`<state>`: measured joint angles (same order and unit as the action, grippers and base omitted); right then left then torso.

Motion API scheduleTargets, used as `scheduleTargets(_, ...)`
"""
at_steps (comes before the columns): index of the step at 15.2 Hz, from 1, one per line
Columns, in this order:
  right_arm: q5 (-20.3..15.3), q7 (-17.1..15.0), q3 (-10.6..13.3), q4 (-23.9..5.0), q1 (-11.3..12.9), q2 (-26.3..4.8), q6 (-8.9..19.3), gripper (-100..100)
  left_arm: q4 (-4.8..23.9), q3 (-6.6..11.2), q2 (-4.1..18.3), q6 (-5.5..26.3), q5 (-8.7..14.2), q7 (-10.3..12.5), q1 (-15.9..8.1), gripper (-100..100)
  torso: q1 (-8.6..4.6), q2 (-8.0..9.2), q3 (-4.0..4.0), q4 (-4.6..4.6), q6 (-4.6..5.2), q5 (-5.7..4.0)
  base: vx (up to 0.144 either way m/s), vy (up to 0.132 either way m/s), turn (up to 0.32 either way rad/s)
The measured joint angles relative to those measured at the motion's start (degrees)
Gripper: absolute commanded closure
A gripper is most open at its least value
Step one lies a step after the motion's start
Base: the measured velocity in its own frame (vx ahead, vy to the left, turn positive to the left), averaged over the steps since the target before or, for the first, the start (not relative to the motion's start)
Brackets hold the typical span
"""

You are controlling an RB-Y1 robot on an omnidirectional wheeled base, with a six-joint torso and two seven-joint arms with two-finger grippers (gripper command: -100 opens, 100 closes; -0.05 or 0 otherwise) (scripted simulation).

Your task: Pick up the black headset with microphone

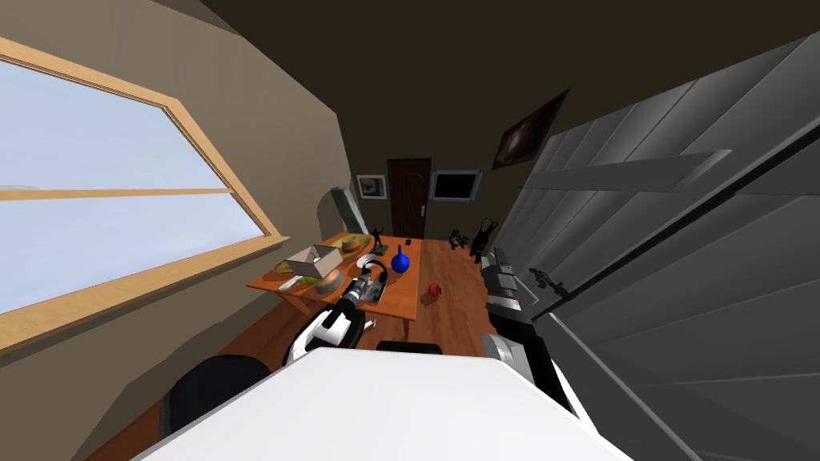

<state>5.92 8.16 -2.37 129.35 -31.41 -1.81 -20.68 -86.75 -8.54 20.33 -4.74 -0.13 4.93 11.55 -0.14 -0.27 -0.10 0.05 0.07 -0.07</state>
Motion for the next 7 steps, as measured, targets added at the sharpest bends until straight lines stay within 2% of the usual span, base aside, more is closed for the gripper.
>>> scheduleTargets(4,0.0,0.0,0.0,0.0,0.0,0.0,0.0,0,-3.22,0.1,1.21,1.96,0.78,1.04,0.12,-100,0.02,-0.15,-0.09,-0.04,0.0,0.0,0.073,-0.001,-0.014)
scheduleTargets(6,0.0,0.0,0.0,0.0,0.0,0.0,0.0,0,-4.07,0.14,1.57,2.49,1.01,1.38,0.19,-100,0.03,-0.08,-0.06,-0.03,0.0,0.01,0.019,0.0,-0.002)
scheduleTargets(7,0.0,0.0,0.0,0.0,0.0,0.0,0.0,0,-4.06,0.14,1.56,2.5,1.01,1.38,0.18,100,0.03,0.02,0.0,-0.01,0.0,0.01,0.0,0.0,0.0)
